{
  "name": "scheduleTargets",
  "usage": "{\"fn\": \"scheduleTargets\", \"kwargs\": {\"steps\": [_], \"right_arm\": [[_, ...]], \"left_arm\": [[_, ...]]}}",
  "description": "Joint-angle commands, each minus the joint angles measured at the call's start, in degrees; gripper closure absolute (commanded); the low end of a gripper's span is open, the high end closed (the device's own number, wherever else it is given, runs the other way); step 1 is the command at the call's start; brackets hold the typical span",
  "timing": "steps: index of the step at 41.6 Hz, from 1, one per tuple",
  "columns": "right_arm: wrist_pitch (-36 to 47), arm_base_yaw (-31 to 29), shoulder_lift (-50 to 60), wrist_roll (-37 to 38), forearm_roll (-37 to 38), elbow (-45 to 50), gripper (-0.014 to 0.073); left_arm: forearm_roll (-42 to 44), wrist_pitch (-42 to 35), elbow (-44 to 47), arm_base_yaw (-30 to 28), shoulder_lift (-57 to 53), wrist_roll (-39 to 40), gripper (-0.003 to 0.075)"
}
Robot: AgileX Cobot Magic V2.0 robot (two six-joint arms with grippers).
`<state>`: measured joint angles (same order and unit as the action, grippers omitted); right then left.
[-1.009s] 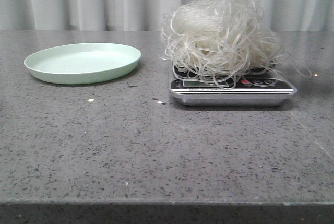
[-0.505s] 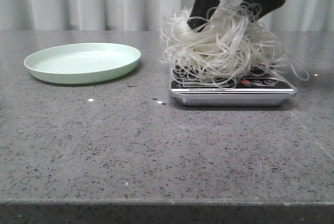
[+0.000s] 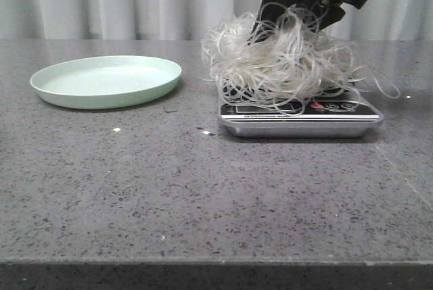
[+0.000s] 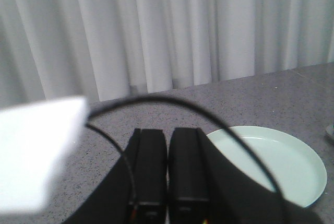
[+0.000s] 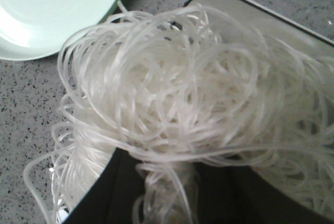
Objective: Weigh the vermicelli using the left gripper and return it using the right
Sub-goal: 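Lower the right gripper into the vermicelli on the scale and grasp, then lift the vermicelli with the right gripper and carry it over the plate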
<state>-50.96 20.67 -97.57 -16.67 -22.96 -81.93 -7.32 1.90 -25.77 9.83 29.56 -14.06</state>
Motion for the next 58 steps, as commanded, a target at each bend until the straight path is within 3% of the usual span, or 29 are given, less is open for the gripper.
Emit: {"fn": "scheduleTargets", "kwargs": {"steps": [1,23,43,58], "right_arm": [[-0.71,-0.07,1.2,-0.43,0.39,-0.95,0.0439],[1.51,-0.07,9.63,-0.43,0.39,-2.75,0.044],[3.83,0.41,11.75,-0.43,-1.6,-17.72,0.044],[13.96,8.65,4.26,-0.43,-4.39,-25.47,0.044]], "left_arm": [[-0.68,-4.91,-1.54,-0.21,0.1,0.59,0.0583],[-0.68,-4.91,-1.54,-0.21,0.1,0.59,0.0583],[-0.68,-4.91,-1.54,-0.21,0.1,0.59,0.0583],[-0.68,-4.91,-1.54,-0.21,0.1,0.59,0.0583]]}}
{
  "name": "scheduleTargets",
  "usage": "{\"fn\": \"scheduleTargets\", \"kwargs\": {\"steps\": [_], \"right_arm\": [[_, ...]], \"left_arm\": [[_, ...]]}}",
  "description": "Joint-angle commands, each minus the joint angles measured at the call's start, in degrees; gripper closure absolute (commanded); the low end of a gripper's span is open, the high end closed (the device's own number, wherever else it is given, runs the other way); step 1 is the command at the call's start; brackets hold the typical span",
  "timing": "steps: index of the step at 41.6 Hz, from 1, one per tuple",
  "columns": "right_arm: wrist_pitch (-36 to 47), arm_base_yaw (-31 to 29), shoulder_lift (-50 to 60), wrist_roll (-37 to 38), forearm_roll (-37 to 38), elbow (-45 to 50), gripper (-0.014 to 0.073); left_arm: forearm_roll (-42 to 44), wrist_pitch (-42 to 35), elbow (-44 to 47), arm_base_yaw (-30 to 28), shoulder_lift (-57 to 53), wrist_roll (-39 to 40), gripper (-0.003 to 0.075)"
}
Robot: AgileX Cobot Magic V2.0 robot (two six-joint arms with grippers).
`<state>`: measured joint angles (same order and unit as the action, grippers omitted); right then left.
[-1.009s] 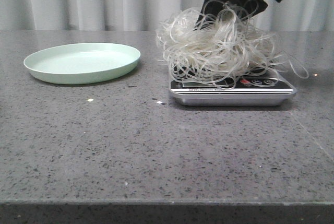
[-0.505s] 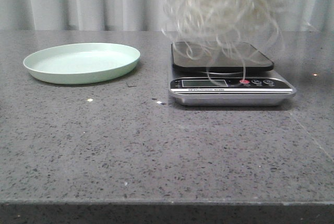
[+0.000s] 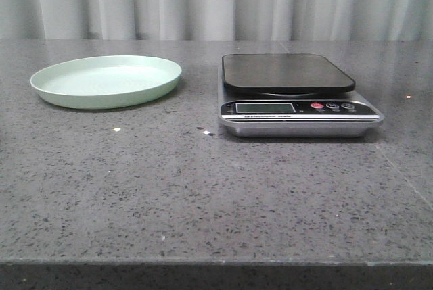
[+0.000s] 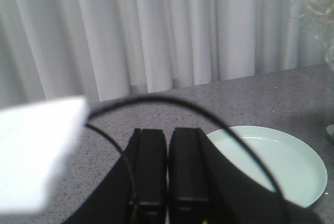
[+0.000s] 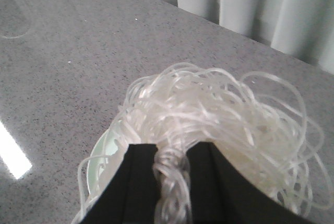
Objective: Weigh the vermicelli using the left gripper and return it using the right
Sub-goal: 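Lift the vermicelli with the right gripper and carry it over the plate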
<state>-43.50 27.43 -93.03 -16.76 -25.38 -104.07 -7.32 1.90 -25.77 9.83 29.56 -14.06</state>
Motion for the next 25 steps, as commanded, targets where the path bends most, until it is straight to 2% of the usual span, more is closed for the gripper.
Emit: {"fn": "scheduleTargets", "kwargs": {"steps": [1,16,25], "right_arm": [[6.98,2.42,-1.08,-0.34,-1.97,-3.78,0.044],[14.4,9.06,-15.05,-0.34,-1.97,-8.51,0.044],[14.83,10.77,-20.5,-0.34,-2.25,-8.51,0.044]], "left_arm": [[-0.68,-4.91,-1.54,-0.21,0.1,0.59,0.0583],[-0.68,-4.91,-1.54,-0.21,0.1,0.59,0.0583],[-0.68,-4.91,-1.54,-0.21,0.1,0.59,0.0583]]}}
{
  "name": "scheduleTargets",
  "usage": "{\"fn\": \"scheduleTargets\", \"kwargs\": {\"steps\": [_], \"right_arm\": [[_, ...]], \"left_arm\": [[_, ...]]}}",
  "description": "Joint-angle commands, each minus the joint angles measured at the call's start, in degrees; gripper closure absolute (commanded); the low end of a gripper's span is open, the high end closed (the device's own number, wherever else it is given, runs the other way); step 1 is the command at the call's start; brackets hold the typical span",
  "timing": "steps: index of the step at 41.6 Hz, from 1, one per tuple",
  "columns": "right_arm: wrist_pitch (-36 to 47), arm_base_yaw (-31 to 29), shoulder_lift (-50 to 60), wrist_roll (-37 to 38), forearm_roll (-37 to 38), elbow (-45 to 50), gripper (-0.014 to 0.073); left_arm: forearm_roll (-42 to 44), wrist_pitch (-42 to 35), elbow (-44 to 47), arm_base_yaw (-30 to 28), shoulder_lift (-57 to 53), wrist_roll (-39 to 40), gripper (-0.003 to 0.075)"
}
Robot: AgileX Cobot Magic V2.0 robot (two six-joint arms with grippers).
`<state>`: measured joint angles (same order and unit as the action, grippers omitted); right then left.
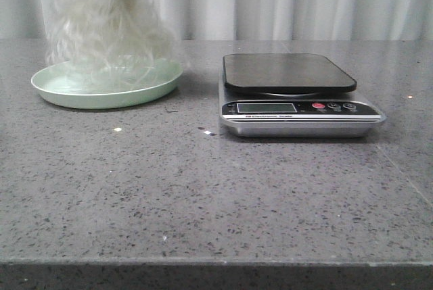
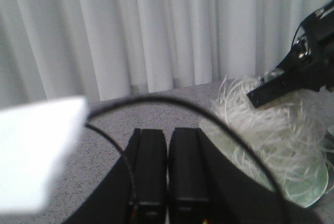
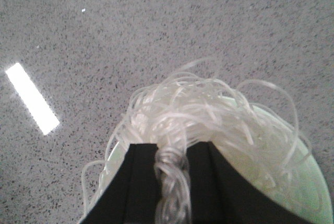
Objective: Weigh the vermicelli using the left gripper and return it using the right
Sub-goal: 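Lift the vermicelli with the right gripper and carry it over the plate, then lower the noodles onto the green plate and open the right gripper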
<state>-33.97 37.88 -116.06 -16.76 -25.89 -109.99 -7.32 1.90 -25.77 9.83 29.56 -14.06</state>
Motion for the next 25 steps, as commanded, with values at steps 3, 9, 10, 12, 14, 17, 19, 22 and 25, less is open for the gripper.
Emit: {"fn": "scheduleTargets", "kwargs": {"steps": [3,9,10,12,14,17,19,22,25], "right_arm": [[5.38,0.52,1.39,-0.34,-1.8,-2.58,0.044],[5.43,0.52,0.46,-0.34,-1.8,-2.58,0.044],[5.43,0.52,0.46,-0.34,-1.8,-2.58,0.044],[5.43,0.52,0.46,-0.34,-1.8,-2.58,0.044],[5.43,0.52,0.46,-0.34,-1.8,-2.58,0.044],[5.43,0.52,0.54,-0.34,-1.8,-2.58,0.044],[5.37,0.52,0.54,-0.34,-1.8,-2.58,0.0435],[5.25,0.52,0.54,-0.34,-1.8,-2.58,0.0335],[4.95,0.52,0.54,-0.34,-1.8,-2.58,0.0228]], "left_arm": [[-0.68,-4.91,-1.54,-0.21,0.1,0.59,0.0583],[-0.68,-4.91,-1.54,-0.21,0.1,0.59,0.0583],[-0.68,-4.91,-1.54,-0.21,0.1,0.59,0.0583],[-0.68,-4.91,-1.54,-0.21,0.1,0.59,0.0583],[-0.68,-4.91,-1.54,-0.21,0.1,0.59,0.0583],[-0.68,-4.91,-1.54,-0.21,0.1,0.59,0.0583],[-0.68,-4.91,-1.54,-0.21,0.1,0.59,0.0583],[-0.68,-4.91,-1.54,-0.21,0.1,0.59,0.0583],[-0.68,-4.91,-1.54,-0.21,0.1,0.59,0.0583]]}}
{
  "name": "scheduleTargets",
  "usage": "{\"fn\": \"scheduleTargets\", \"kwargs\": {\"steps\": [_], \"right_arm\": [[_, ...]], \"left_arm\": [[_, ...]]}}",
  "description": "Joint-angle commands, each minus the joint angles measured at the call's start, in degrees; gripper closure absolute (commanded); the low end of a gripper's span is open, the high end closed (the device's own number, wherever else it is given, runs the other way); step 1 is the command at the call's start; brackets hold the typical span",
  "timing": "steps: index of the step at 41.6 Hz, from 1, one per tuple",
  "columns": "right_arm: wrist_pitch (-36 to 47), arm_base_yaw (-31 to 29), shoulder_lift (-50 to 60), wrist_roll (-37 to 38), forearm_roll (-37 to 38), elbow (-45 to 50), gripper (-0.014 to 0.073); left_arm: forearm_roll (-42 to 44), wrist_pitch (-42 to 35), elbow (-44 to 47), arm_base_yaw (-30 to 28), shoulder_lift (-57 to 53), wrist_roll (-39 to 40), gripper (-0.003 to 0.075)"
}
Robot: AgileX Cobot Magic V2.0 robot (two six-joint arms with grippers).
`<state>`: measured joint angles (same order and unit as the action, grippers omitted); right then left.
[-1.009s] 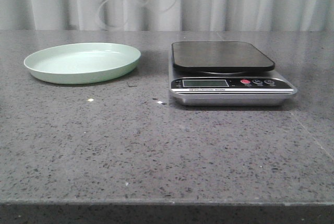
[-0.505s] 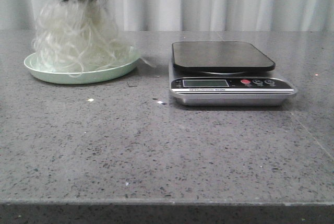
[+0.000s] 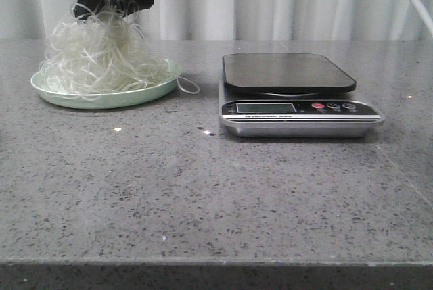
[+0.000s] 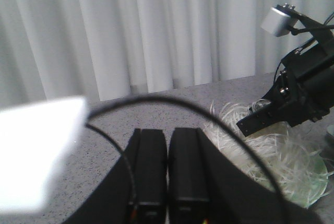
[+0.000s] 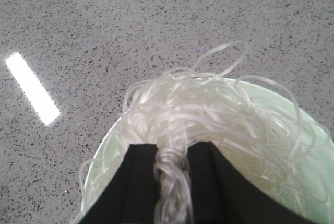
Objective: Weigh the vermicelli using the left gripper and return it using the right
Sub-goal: 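Lower the noodles onto the green plate and open the right gripper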
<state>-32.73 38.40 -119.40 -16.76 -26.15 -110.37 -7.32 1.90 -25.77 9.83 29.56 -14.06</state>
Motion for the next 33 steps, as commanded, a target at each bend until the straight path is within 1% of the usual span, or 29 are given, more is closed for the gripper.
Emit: {"fn": "scheduleTargets", "kwargs": {"steps": [1,3,7,14,23,27,30,33], "right_arm": [[3.6,0.01,3.87,-0.34,-1.53,-2.2,0.0197],[3.32,0.01,3.87,-0.34,-1.53,-2.2,0.0134],[2.53,0.01,3.99,-0.34,-1.53,-2.2,0.0059],[0.72,-1.04,4.78,-0.34,-1.53,-2.2,0.0054],[-2.74,-5.46,8.22,-0.29,-1.48,-2.2,0.0054],[-4.73,-8.32,10.57,-0.29,-1.48,-2.2,0.0076],[-6.14,-10.46,12.24,-0.29,-1.48,-2.2,0.0124],[-7.76,-12.72,13.73,-0.29,-1.48,-2.2,0.0202]], "left_arm": [[-0.68,-4.91,-1.54,-0.21,0.1,0.59,0.0583],[-0.68,-4.91,-1.54,-0.21,0.1,0.59,0.0583],[-0.68,-4.91,-1.54,-0.21,0.1,0.59,0.0583],[-0.68,-4.91,-1.54,-0.21,0.1,0.59,0.0583],[-0.68,-4.91,-1.54,-0.21,0.1,0.59,0.0583],[-0.68,-4.91,-1.54,-0.21,0.1,0.59,0.0583],[-0.68,-4.91,-1.54,-0.21,0.1,0.59,0.0583],[-0.68,-4.91,-1.54,-0.21,0.1,0.59,0.0583]]}}
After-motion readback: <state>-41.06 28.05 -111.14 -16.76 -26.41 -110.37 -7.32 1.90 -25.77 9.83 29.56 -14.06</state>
